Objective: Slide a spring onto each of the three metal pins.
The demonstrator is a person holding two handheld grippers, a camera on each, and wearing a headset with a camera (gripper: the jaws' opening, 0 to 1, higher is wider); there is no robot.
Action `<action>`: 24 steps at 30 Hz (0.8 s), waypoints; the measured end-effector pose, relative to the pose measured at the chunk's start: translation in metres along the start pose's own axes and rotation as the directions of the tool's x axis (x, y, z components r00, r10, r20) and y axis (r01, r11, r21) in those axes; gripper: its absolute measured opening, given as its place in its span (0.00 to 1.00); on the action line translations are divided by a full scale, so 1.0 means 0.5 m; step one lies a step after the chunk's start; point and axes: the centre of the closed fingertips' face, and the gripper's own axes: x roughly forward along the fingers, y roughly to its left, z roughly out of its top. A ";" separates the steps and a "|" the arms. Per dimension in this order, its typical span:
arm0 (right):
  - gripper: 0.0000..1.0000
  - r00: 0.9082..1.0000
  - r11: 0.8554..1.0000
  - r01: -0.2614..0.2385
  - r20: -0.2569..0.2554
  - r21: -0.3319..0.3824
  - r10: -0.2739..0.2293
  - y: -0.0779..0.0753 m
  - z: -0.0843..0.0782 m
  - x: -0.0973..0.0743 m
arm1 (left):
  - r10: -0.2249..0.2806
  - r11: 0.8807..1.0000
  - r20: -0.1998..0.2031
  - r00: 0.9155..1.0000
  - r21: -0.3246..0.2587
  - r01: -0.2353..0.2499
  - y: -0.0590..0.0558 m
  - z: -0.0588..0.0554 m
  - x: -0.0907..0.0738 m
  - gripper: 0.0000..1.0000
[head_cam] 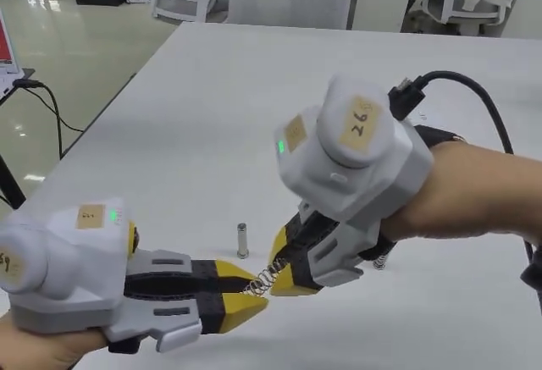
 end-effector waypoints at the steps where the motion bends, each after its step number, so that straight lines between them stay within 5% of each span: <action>1: 0.08 1.000 1.000 0.000 -0.002 -0.002 0.000 0.001 0.001 0.000 | -0.001 1.000 -0.001 1.000 0.001 0.001 -0.001 -0.001 0.001 0.03; 24: 0.08 0.999 0.999 -0.001 -0.044 -0.040 0.000 -0.005 0.020 0.002 | 0.011 1.000 -0.023 1.000 0.001 -0.011 0.006 -0.020 0.005 0.08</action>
